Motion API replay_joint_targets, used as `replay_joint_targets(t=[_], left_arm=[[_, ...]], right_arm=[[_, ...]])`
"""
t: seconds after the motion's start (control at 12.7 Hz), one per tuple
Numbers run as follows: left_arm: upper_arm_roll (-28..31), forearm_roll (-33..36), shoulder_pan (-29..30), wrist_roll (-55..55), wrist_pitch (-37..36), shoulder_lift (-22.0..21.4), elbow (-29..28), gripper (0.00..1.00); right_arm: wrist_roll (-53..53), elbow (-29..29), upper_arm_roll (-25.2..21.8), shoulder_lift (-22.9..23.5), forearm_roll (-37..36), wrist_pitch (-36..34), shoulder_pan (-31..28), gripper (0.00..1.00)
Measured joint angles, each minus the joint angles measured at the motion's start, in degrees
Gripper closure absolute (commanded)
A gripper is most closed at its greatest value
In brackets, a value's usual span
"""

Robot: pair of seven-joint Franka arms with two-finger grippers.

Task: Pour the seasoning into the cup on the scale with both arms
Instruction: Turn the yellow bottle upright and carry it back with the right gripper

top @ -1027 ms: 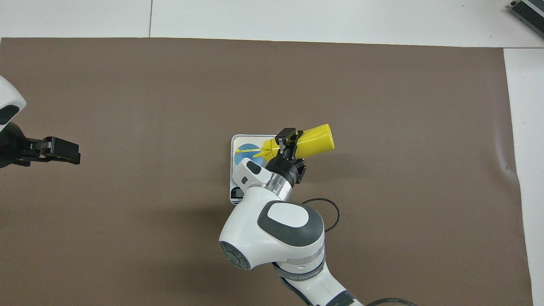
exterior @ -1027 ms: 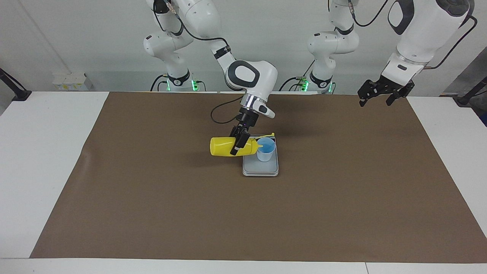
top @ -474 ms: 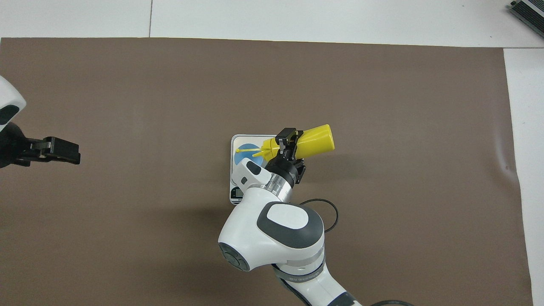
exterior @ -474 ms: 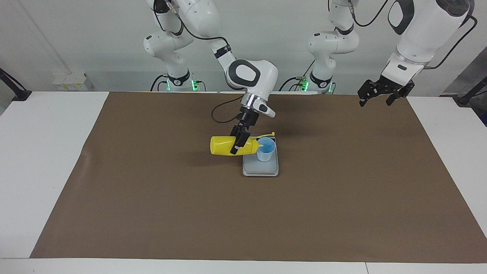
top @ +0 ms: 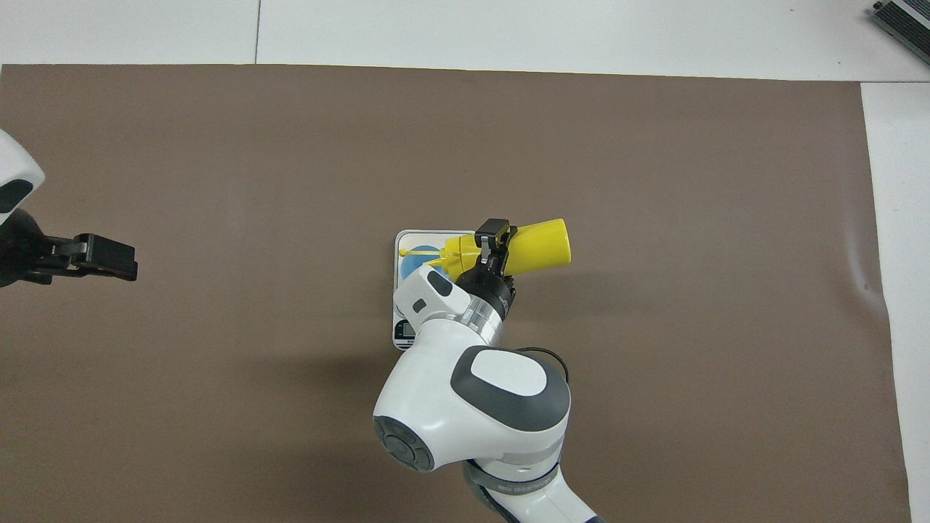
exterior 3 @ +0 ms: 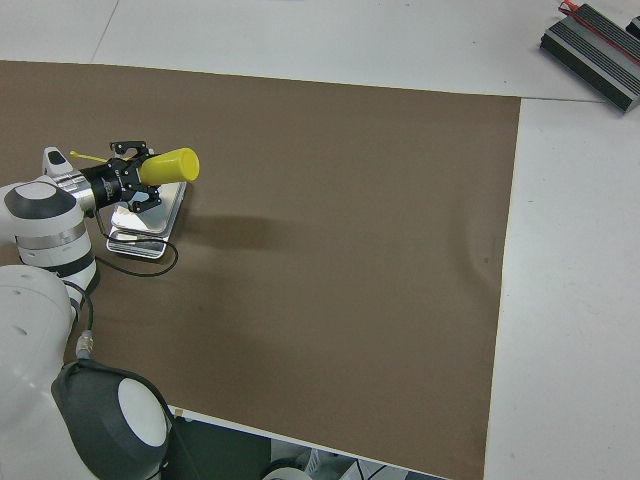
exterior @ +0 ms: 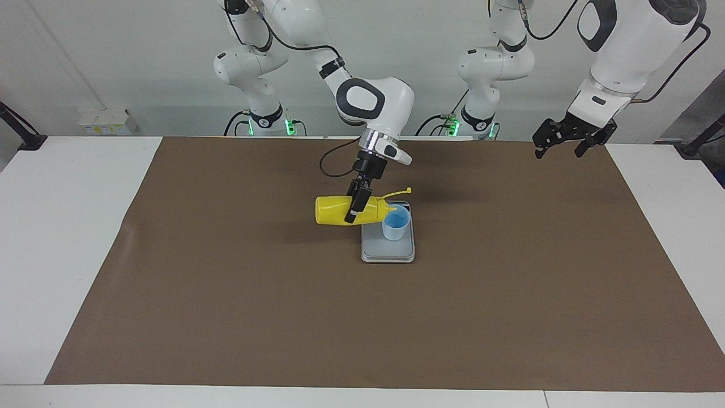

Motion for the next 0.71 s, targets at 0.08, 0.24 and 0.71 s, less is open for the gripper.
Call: replay_joint_targets(t=[0.08,0.24,0.71], left_arm=[[0.0,0.0,0.0,0.0,0.0,0.0,0.0,0.0],[0.0,0.0,0.0,0.0,0.0,0.0,0.0,0.0],[0.0,0.0,0.0,0.0,0.0,0.0,0.0,0.0]], right_arm=[[-0.08,0.0,-0.01,-0.46,1.59,0.6,-0.59,0.97],[-0.55,0.01,-0.03,-1.38,4.92,2.29,-2.57,0.97],[-9.23,0.06,-0.14,-4.75,23.72,7.83,-10.7,0.97]])
